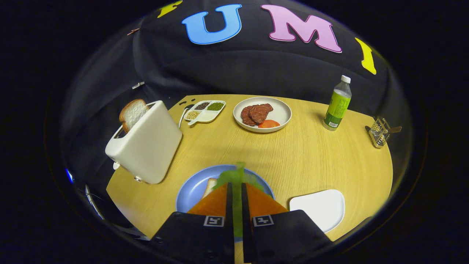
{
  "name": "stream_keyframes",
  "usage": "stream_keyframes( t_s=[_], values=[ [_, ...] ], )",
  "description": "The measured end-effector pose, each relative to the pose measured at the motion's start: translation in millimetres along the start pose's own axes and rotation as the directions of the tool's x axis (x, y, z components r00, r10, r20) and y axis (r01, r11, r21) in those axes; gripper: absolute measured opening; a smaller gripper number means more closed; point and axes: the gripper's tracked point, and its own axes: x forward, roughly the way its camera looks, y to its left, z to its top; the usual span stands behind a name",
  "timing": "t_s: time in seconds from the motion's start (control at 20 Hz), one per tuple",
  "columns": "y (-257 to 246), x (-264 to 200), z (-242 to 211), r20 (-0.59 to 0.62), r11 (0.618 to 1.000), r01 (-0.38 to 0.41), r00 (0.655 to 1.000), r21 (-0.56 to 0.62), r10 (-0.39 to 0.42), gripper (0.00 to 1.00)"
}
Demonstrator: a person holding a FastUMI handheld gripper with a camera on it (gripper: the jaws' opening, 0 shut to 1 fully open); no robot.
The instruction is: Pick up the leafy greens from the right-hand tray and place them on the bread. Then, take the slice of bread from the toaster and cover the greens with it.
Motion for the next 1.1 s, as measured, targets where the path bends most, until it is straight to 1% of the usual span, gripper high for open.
stream_keyframes(
  t_s=[0.05, 0.1, 0.3, 0.4, 0.5, 0.55, 0.65, 0.7, 0.85, 1.1],
  values=[
    [4, 0, -3, -0.007, 1.000, -0.005, 1.000, 0.000, 0.005, 0.13],
    [6, 4, -5, -0.013, 1.000, -0.005, 1.000, -0.004, 0.005, 0.15],
    [14, 11, -17, -0.040, 1.000, -0.009, 0.999, -0.017, 0.008, 0.28],
    [16, 13, -21, -0.043, 1.000, -0.008, 0.999, -0.025, 0.007, 0.37],
    [19, 12, -23, -0.049, 0.999, -0.015, 0.999, -0.034, 0.013, 0.48],
    [20, 12, -23, -0.046, 0.999, -0.019, 0.999, -0.038, 0.017, 0.58],
    [21, 10, -21, -0.039, 0.999, -0.016, 0.999, -0.037, 0.015, 0.71],
    [25, 10, -18, -0.032, 0.999, -0.023, 0.999, -0.035, 0.022, 0.72],
    [33, 4, -4, 0.004, 0.998, -0.028, 1.000, -0.049, 0.028, 1.00],
    [57, -13, 44, 0.106, 0.997, -0.049, 0.993, -0.059, 0.055, 0.99]
  ],
)
